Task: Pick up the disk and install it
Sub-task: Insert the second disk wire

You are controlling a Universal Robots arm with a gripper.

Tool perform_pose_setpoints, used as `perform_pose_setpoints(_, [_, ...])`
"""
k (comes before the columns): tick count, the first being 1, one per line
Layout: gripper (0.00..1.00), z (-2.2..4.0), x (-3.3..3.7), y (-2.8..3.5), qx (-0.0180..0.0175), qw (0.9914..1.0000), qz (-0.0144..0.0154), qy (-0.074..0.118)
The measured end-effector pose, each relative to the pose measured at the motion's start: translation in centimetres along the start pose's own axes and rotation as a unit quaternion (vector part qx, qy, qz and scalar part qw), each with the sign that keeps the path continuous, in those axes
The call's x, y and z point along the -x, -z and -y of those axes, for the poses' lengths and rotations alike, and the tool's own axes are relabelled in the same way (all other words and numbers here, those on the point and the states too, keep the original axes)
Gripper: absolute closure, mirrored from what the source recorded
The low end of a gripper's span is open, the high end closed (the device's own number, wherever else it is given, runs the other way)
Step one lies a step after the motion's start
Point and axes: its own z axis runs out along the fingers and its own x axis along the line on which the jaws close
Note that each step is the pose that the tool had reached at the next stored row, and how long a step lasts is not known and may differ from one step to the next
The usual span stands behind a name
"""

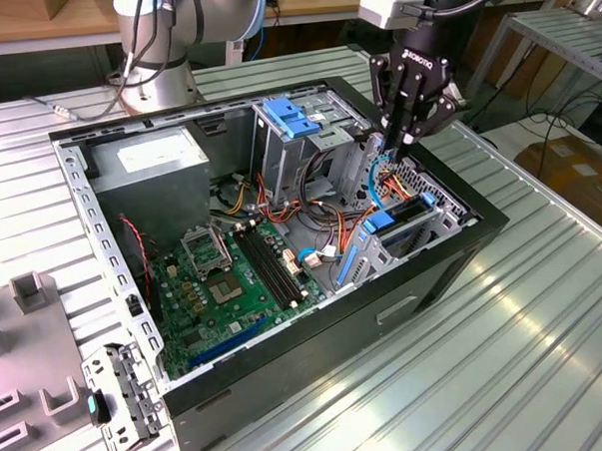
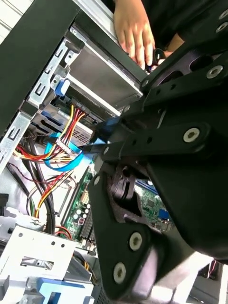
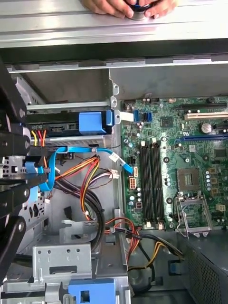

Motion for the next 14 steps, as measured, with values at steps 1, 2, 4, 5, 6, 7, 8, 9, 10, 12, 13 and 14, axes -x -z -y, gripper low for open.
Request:
perform_pose_setpoints(1, [0.69,0.00,0.10,-0.06,-0.0001,1.00000,-0.0021,0.000])
perform_pose_setpoints(2, [0.69,0.01,0.19,-0.16,-0.0002,0.99999,-0.0036,0.000])
perform_pose_setpoints(4, [0.69,0.01,0.35,-0.35,-0.0005,0.99997,-0.0074,0.000])
perform_pose_setpoints(5, [0.69,0.01,0.42,-0.45,-0.0006,0.99996,-0.0088,0.000])
perform_pose_setpoints(6, [0.69,0.02,0.52,-0.65,-0.0008,0.99994,-0.0111,0.000])
perform_pose_setpoints(7, [0.77,0.02,0.56,-0.72,-0.0008,0.99993,-0.0121,0.000])
perform_pose_setpoints(8, [0.77,0.02,0.59,-0.78,-0.0009,0.99991,-0.0131,0.000])
perform_pose_setpoints(9, [0.83,0.02,0.64,-0.86,-0.0010,0.99990,-0.0142,0.000])
perform_pose_setpoints(10, [0.89,0.03,0.66,-0.90,-0.0010,0.99989,-0.0147,0.000])
perform_pose_setpoints(12, [0.89,0.02,0.72,-0.95,-0.0012,0.99985,-0.0172,0.000])
perform_pose_setpoints(13, [0.89,0.02,0.76,-0.95,-0.0017,0.99970,-0.0246,-0.001])
perform_pose_setpoints(14, [0.89,0.02,0.81,-0.98,-0.0022,0.99948,-0.0321,-0.001])
